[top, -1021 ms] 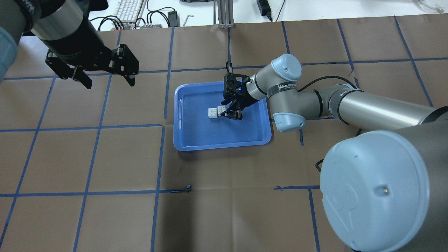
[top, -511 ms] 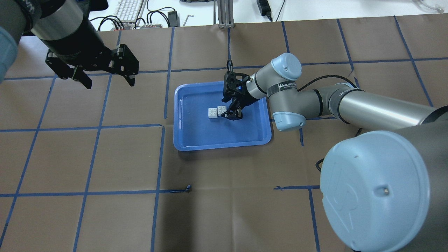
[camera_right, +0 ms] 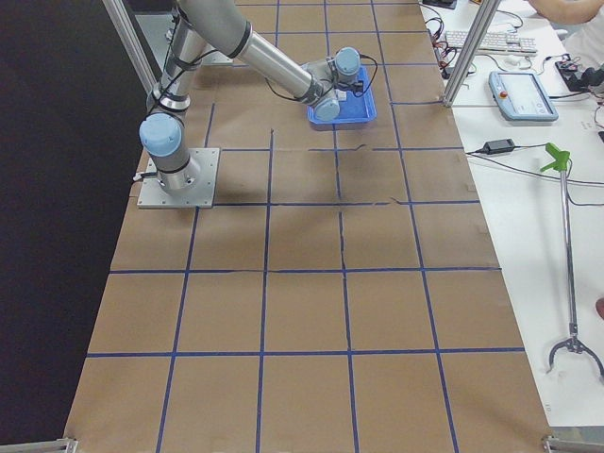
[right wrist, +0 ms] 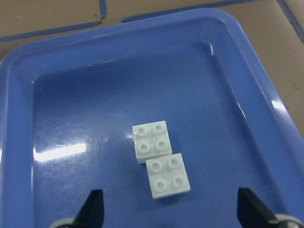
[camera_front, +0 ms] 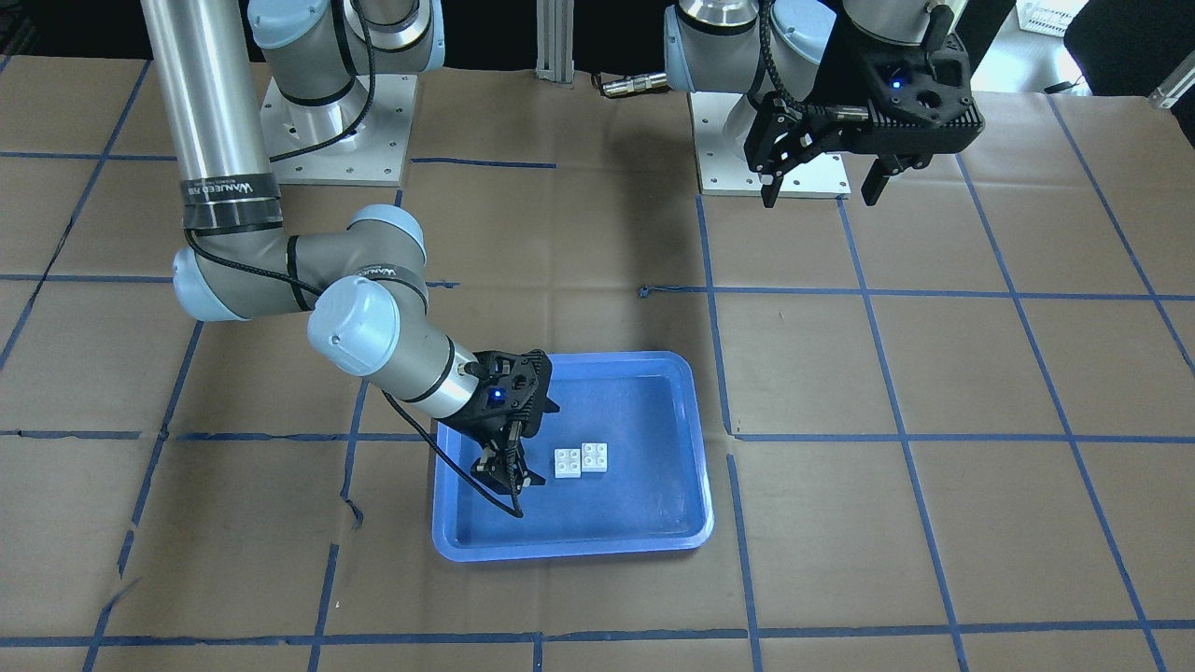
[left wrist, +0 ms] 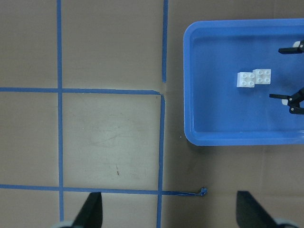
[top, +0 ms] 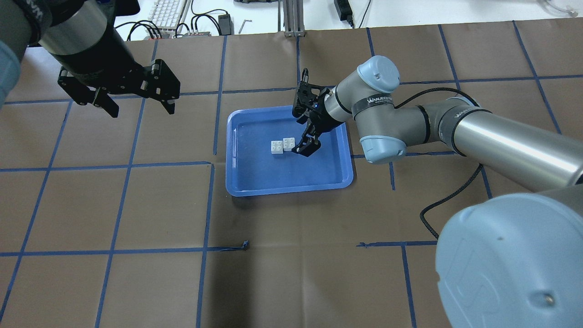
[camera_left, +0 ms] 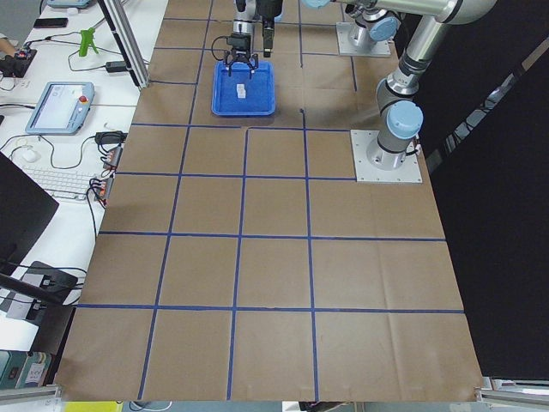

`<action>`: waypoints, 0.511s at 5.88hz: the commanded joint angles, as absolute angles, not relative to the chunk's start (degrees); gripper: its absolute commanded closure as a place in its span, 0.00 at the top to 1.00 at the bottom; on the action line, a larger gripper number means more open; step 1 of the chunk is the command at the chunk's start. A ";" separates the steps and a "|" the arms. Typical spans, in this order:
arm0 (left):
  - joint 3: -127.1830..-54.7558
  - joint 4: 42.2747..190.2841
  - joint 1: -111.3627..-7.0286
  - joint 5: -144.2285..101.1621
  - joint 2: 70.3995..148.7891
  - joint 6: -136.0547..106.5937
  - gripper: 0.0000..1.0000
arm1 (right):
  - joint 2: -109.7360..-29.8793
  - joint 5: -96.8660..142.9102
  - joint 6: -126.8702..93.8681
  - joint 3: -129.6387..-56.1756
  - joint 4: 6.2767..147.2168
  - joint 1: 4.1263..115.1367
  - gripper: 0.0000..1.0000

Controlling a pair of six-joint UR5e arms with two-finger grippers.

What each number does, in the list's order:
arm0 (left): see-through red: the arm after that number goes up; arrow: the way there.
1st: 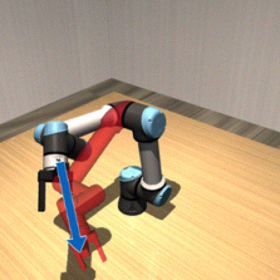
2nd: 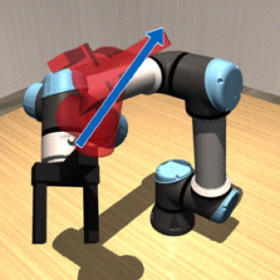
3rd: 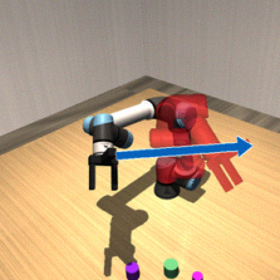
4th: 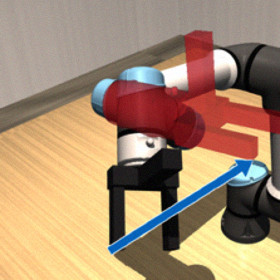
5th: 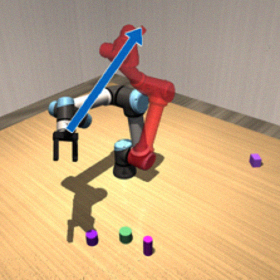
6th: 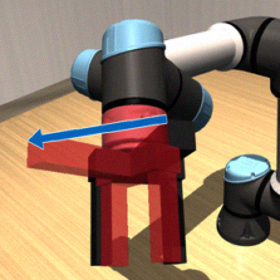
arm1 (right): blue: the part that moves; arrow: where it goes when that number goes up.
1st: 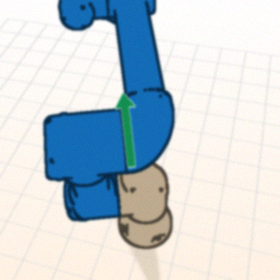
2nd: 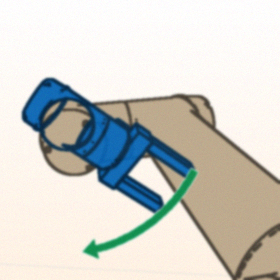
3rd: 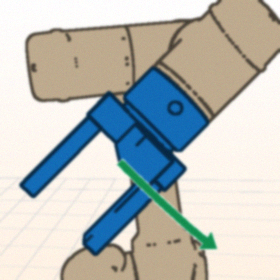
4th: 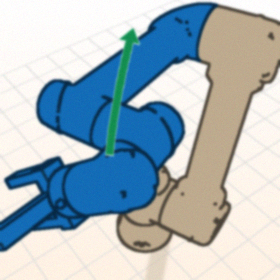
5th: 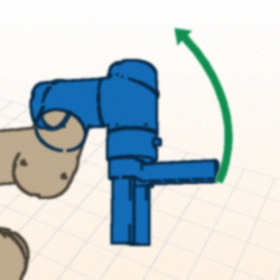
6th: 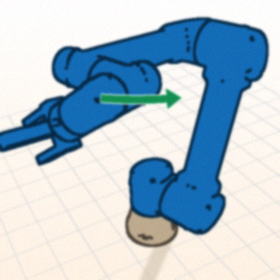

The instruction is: Assemble white blocks and place on blue tray

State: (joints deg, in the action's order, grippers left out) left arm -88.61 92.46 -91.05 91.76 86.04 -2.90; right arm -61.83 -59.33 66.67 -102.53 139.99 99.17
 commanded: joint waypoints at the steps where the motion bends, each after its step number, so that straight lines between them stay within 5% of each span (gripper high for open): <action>1: -88.68 92.46 -91.05 91.76 85.96 -2.90 0.99 | -69.58 -66.75 59.74 -102.48 127.67 98.01 1.00; 3: -88.77 92.46 -91.05 91.76 85.96 -2.90 0.99 | -75.82 -76.78 42.43 -101.61 119.32 97.73 1.00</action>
State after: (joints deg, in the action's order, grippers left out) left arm -88.72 92.46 -91.05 91.76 85.97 -2.90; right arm -72.82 -72.53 49.70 -102.19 123.84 97.83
